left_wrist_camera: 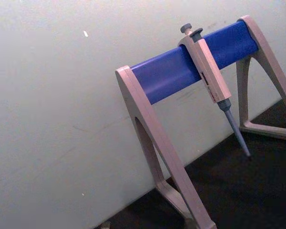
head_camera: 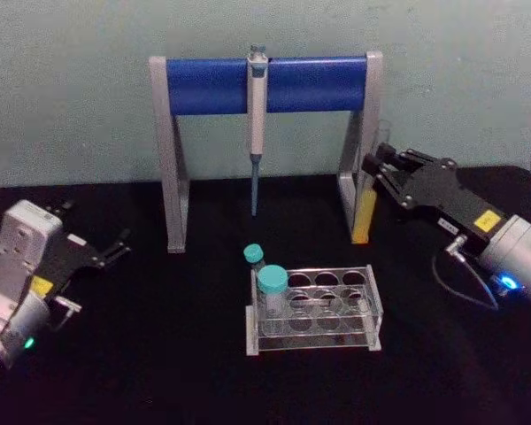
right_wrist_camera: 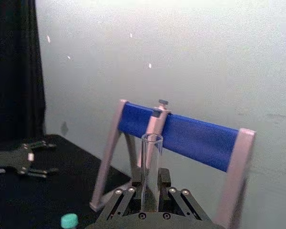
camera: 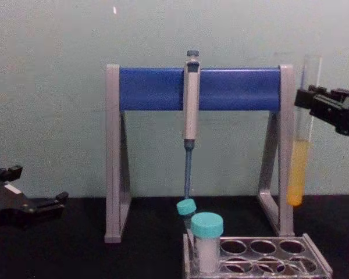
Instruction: Pick up the test tube from the test tube rack, shake it, then place it back into the test tube rack.
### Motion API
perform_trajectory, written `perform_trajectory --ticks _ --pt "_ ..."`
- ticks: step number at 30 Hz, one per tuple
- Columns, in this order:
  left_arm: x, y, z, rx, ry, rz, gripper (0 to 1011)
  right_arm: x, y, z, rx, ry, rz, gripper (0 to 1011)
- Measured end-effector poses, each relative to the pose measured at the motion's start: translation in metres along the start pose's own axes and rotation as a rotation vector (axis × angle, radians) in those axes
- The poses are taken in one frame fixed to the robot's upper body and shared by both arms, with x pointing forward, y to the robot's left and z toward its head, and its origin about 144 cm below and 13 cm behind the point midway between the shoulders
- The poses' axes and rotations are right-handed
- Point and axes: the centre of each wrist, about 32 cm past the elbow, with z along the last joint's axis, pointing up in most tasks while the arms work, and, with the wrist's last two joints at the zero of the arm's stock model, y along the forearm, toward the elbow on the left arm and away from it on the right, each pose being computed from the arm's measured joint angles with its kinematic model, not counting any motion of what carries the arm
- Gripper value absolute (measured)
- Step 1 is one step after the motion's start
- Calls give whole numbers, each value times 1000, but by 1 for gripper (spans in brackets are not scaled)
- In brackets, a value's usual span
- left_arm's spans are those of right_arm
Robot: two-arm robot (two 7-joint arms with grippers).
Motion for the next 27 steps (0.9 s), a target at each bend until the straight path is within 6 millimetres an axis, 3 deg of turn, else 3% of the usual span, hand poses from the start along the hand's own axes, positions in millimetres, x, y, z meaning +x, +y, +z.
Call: perform_trajectory --ticks 13,27 --pt "0 0 0 0 0 0 1001 -2 9 -3 44 103 179 229" --pt "0 0 0 0 0 0 1001 16 -19 7 -26 90 261 229"
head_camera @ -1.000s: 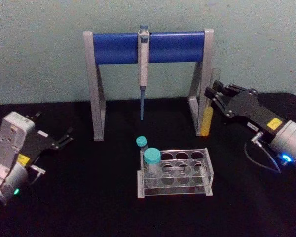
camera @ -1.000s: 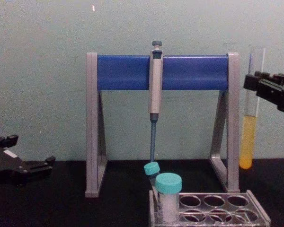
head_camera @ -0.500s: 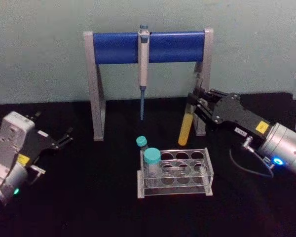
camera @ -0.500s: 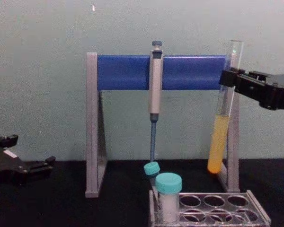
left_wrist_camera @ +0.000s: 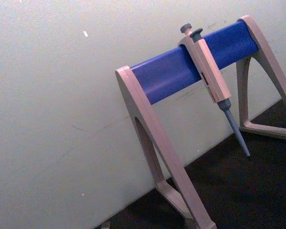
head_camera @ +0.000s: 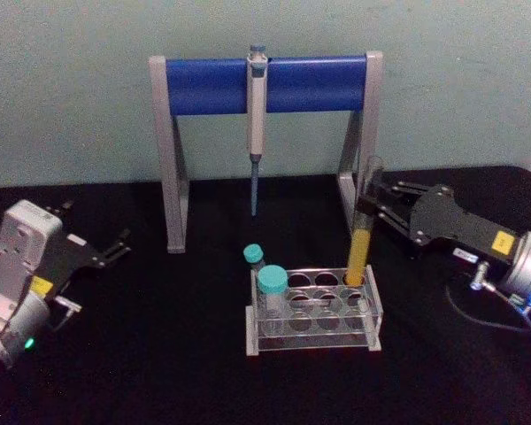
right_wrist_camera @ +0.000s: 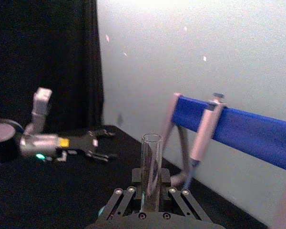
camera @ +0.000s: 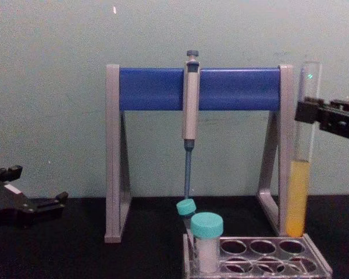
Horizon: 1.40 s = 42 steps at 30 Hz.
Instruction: Pick up the test tube from the test tube rack, shake it, then place it back into the test tube rack.
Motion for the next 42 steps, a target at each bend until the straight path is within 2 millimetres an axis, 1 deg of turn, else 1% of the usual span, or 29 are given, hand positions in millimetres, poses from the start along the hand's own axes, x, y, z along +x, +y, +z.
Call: perform_trajectory --ticks 4,9,14,21,26,31,38,42 --pt "0 0 0 0 0 0 1001 1 -6 3 -27 -47 -48 229" --pt "0 0 0 0 0 0 1001 -1 -6 5 -55 -113 -113 229" --pt "0 0 0 0 0 0 1001 -6 2 4 -52 -156 -180 229" --pt "0 0 0 0 0 0 1001 -11 15 0 1 -139 -214 229" --pt "0 0 0 0 0 0 1001 -12 23 -4 43 -89 -182 229" --pt "0 0 0 0 0 0 1001 -12 26 -6 69 -33 -119 229" --pt "0 0 0 0 0 0 1001 -8 20 -5 80 24 -22 229" --pt "0 0 0 0 0 0 1001 -5 11 -2 56 18 15 229"
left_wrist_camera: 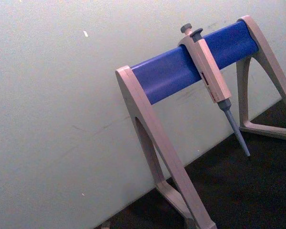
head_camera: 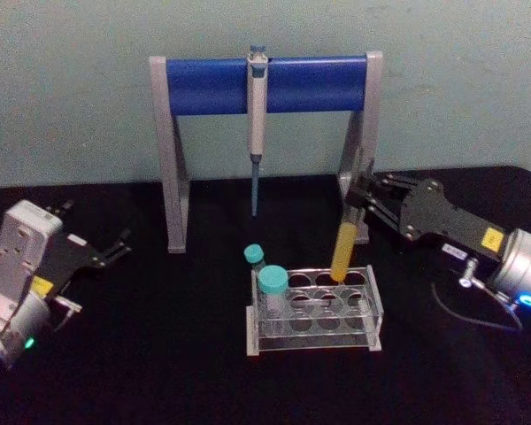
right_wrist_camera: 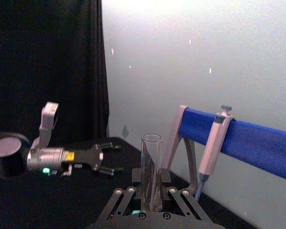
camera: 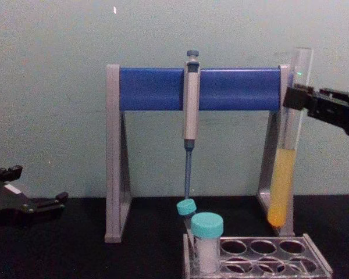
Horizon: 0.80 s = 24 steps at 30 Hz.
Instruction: Pick up the test tube from the test tube rack, shake it, then place it back into the test tube rack.
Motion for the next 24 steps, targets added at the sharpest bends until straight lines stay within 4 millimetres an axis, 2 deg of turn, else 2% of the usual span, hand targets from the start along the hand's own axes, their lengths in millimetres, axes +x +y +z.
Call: perform_trajectory --ticks 11,19,24 --pt "0 0 0 0 0 0 1001 2 -18 7 -80 -89 -97 229" --pt "0 0 0 0 0 0 1001 -4 -10 7 -97 -194 -210 229" --pt "0 0 0 0 0 0 1001 -5 -3 5 -65 -187 -220 229"
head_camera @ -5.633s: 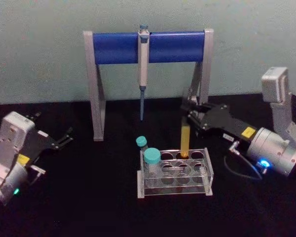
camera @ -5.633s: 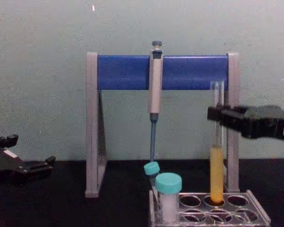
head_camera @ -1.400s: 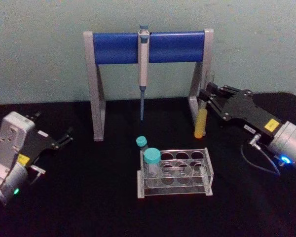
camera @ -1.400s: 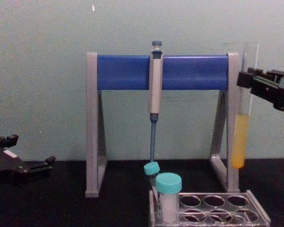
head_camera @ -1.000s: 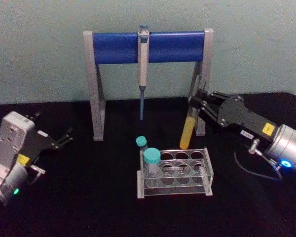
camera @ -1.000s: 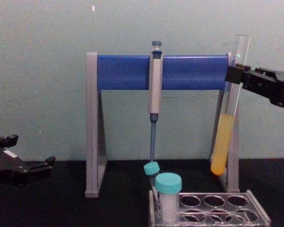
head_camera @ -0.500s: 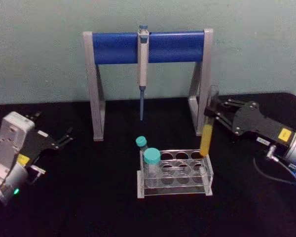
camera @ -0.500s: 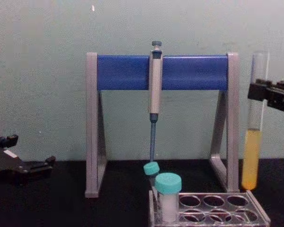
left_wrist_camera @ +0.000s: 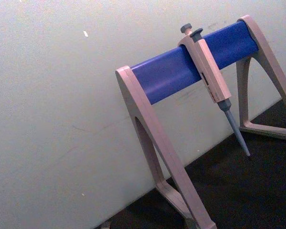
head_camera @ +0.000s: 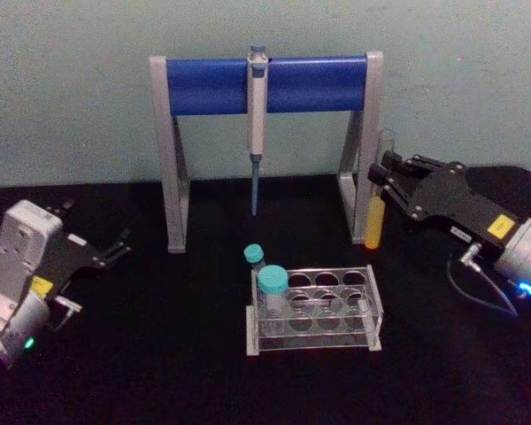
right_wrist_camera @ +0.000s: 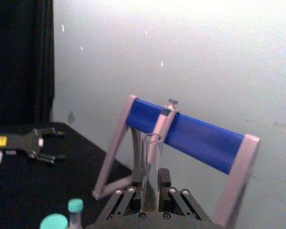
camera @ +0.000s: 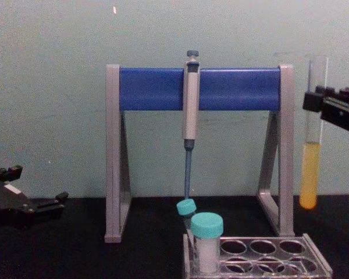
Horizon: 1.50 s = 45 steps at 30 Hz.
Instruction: Pick up the test tube from the test tube rack, shake it, then place it back into the test tube rack.
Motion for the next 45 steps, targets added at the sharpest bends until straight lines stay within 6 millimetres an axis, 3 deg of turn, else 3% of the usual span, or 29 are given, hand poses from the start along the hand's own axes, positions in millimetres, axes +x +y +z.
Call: perform_trajectory --ticks 17,28,45 --pt "0 0 0 0 0 0 1001 4 10 -8 79 200 165 229" --pt "0 0 0 0 0 0 1001 11 1 -9 44 190 188 229" --pt "0 0 0 0 0 0 1001 6 8 -13 38 162 185 229"
